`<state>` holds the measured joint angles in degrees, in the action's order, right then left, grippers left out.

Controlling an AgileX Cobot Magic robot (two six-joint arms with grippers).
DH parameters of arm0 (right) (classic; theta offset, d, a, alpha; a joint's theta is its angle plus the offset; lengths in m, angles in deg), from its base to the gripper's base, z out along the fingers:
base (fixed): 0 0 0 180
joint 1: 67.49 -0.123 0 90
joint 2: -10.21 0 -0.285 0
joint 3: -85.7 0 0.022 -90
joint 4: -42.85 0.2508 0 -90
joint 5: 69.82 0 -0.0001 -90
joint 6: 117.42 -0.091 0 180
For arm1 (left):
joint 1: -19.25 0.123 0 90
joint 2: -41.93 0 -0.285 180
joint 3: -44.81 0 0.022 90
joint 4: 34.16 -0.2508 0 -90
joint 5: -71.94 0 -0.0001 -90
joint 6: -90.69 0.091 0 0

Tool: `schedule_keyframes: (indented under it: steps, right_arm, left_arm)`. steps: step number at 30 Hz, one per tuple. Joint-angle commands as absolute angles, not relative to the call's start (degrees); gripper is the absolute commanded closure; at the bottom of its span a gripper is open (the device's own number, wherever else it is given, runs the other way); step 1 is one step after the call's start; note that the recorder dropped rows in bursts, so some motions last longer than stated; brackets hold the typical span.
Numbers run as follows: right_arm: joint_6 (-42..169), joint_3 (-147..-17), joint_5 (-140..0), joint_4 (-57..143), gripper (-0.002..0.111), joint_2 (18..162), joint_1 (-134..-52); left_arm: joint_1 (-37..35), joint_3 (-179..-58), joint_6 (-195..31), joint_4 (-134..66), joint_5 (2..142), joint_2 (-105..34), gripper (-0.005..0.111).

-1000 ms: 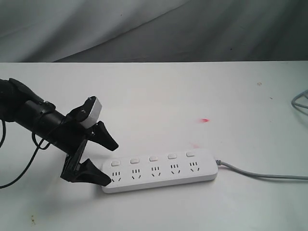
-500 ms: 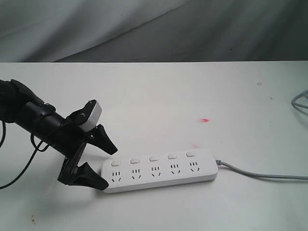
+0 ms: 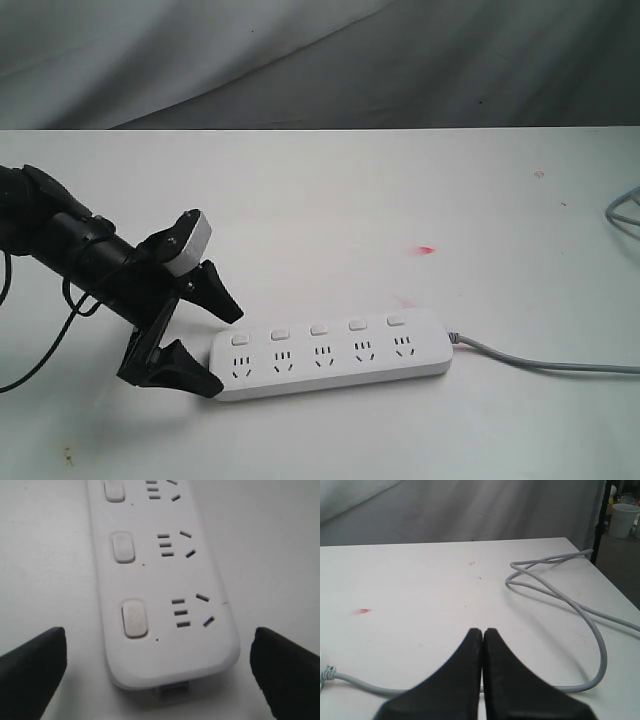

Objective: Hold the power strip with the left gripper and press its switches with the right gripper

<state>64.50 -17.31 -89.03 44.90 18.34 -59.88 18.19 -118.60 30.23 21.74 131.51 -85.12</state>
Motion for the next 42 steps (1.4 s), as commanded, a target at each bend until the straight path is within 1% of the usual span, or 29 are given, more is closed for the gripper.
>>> schedule_keyframes:
  steps: [1, 7, 11, 13, 15, 18, 20, 24, 30, 35, 36, 42]
  right_arm:
    - [65.2, -17.1, -89.0, 45.0, 0.108, 18.0, -59.4]
    - [65.2, -17.1, -89.0, 45.0, 0.108, 18.0, -59.4]
    - [65.2, -17.1, -89.0, 45.0, 0.108, 18.0, -59.4]
    - [65.2, -17.1, -89.0, 45.0, 0.108, 18.0, -59.4]
    - [65.2, -17.1, -89.0, 45.0, 0.108, 18.0, -59.4]
    - [65.2, -17.1, -89.0, 45.0, 0.108, 18.0, -59.4]
    - [65.2, -17.1, -89.0, 45.0, 0.108, 18.0, -59.4]
    - [65.2, -17.1, -89.0, 45.0, 0.108, 18.0, -59.4]
    - [65.2, -17.1, -89.0, 45.0, 0.108, 18.0, -59.4]
    - [65.2, -17.1, -89.0, 45.0, 0.108, 18.0, -59.4]
    - [65.2, -17.1, -89.0, 45.0, 0.108, 18.0, -59.4]
    - [65.2, -17.1, -89.0, 45.0, 0.108, 18.0, -59.4]
  left_arm:
    - [16.8, -118.8, 30.6, 21.8, 132.3, -85.8, 0.014]
    - [15.3, -118.8, 30.6, 20.9, 132.1, -85.9, 0.014]
    - [15.3, -118.8, 30.6, 20.9, 128.9, -85.9, 0.014]
    - [15.3, -118.8, 30.6, 20.9, 127.0, -85.9, 0.017]
    - [15.3, -118.8, 30.6, 20.9, 125.8, -85.9, 0.024]
    - [15.3, -118.8, 30.6, 20.9, 125.7, -85.9, 0.046]
    - [15.3, -118.8, 30.6, 20.9, 125.7, -85.9, 0.058]
    - [15.3, -118.8, 30.6, 20.9, 125.7, -85.9, 0.076]
    - [15.3, -118.8, 30.6, 20.9, 125.8, -85.9, 0.094]
    - [15.3, -118.8, 30.6, 20.9, 125.8, -85.9, 0.105]
    - [15.3, -118.8, 30.6, 20.9, 125.8, -85.9, 0.107]
    - [15.3, -118.8, 30.6, 20.9, 125.8, -85.9, 0.107]
